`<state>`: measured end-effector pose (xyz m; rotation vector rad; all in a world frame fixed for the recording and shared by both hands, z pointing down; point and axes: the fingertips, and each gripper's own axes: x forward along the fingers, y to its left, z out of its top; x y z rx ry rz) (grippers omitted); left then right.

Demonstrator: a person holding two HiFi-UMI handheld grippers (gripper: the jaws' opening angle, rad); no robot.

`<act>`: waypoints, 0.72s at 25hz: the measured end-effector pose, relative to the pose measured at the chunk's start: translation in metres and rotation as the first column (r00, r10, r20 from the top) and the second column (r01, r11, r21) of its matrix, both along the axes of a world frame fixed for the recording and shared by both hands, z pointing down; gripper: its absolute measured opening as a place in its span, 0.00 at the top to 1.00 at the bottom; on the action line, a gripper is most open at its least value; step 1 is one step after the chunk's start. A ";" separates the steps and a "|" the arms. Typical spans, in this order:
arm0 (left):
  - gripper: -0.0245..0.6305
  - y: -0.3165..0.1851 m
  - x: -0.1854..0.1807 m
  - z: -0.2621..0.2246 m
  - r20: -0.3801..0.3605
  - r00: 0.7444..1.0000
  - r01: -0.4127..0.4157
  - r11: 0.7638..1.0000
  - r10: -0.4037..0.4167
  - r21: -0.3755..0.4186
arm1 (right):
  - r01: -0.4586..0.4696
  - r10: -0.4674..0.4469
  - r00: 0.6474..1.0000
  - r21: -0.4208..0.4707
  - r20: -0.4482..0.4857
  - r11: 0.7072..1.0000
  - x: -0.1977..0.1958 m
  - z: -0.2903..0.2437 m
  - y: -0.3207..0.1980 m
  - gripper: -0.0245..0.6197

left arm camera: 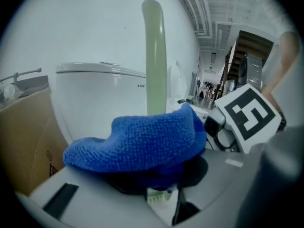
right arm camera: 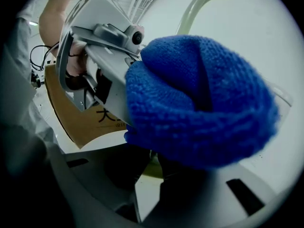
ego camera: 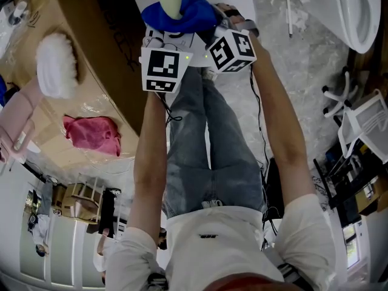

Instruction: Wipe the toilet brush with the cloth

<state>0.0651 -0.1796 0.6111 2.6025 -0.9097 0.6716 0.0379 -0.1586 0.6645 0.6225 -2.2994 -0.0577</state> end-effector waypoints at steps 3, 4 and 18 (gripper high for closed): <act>0.77 -0.001 0.000 -0.013 -0.012 1.000 -0.006 1.000 0.006 0.011 | -0.002 0.002 1.000 -0.002 -0.002 1.000 0.001 -0.001 -0.001 0.89; 0.77 -0.002 0.000 -0.020 -0.020 1.000 -0.007 1.000 0.008 0.019 | -0.003 0.003 1.000 -0.002 -0.003 1.000 0.001 -0.001 -0.001 0.89; 0.76 -0.022 -0.007 -0.126 -0.194 0.980 0.060 0.992 -0.037 0.111 | -0.007 0.007 1.000 0.000 -0.018 1.000 -0.001 0.000 -0.002 0.89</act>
